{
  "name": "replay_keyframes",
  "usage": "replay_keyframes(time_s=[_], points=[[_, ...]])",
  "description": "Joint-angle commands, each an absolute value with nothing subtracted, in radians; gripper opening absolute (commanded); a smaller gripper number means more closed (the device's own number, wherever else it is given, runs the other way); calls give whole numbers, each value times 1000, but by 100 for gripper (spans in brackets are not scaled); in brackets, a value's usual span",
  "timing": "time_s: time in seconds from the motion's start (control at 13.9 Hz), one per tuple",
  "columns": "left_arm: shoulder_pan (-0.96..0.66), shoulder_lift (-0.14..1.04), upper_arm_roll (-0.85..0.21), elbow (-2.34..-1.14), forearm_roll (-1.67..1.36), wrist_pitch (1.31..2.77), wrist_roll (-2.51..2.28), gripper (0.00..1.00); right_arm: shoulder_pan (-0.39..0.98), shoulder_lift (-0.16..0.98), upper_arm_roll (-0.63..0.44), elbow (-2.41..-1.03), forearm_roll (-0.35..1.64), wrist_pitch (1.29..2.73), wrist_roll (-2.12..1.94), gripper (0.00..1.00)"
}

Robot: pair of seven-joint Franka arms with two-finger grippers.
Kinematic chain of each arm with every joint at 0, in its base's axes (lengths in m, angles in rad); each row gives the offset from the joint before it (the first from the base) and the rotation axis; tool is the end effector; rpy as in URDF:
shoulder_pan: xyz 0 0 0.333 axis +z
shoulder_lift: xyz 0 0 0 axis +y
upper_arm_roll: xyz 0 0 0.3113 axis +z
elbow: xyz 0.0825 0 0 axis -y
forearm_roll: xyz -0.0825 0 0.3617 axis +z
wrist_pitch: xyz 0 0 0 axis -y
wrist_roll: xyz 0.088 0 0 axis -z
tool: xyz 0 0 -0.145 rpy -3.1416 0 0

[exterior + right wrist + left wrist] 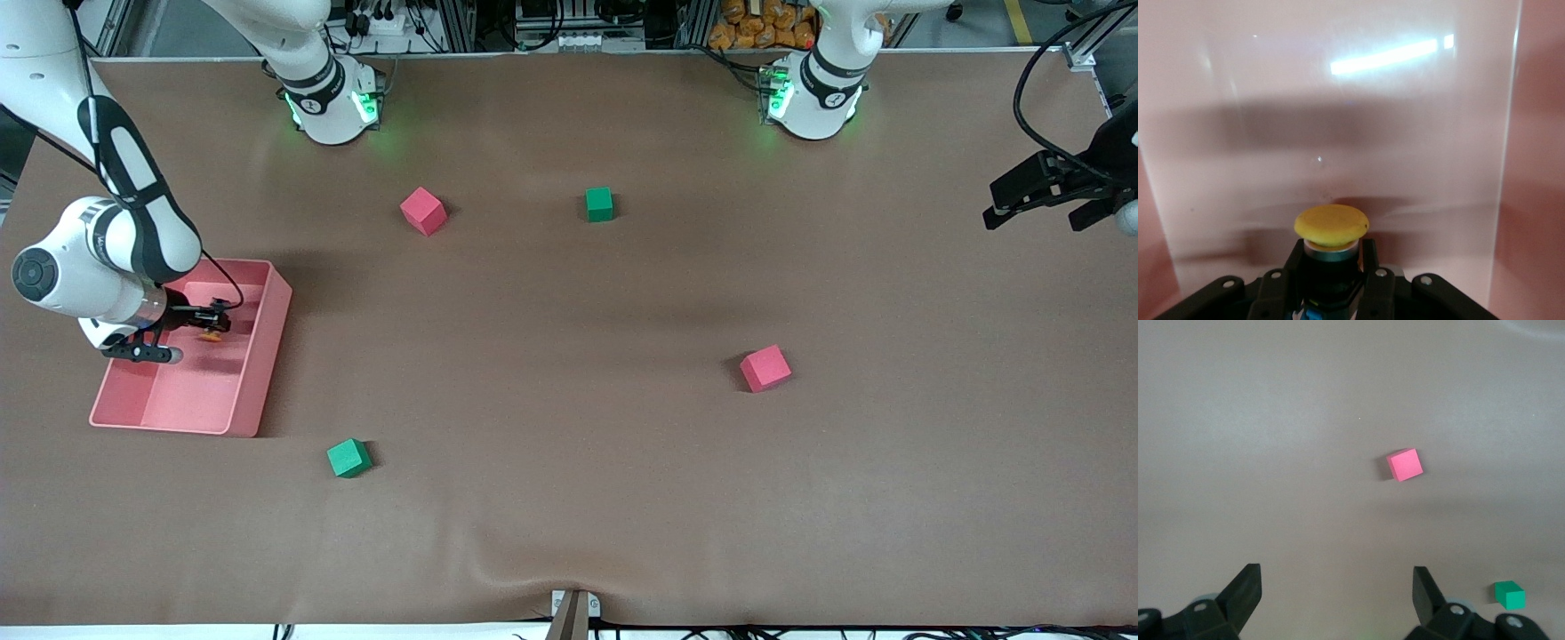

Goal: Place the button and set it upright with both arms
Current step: 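Lift the button out of the tray with the right gripper toward table center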

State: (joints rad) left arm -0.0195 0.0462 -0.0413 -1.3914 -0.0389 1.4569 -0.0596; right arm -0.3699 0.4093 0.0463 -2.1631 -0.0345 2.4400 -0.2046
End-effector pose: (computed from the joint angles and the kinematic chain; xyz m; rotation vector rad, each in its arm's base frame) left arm 0.5338 -0.0379 0.6268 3.0999 -0.0092 0.0262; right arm 0.5046 -0.1692 0.1704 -3.0993 0.1454 0.1983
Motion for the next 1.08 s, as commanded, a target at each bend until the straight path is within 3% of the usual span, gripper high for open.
replay_keyframes(time_s=[0.0,0.14,0.5,0.79,1.01], points=[[-15,51,-46,-1390,-55,1460,-75,100,-380,347,58,-2166,-48,2434,-279,0],[-15,51,-46,-1390,-55,1460,-75,100,-376,336,64,-2131,-48,2389,-293,0],[-15,55,-46,-1390,-55,1460,-74,100,-299,331,109,-1944,-32,2120,-291,0],[-18,57,-46,-1390,-55,1460,-74,100,-172,339,115,-1905,-20,2106,-279,0],[-21,58,-48,-1390,-55,1462,-74,100,-69,341,113,-1853,106,2100,-204,0]])
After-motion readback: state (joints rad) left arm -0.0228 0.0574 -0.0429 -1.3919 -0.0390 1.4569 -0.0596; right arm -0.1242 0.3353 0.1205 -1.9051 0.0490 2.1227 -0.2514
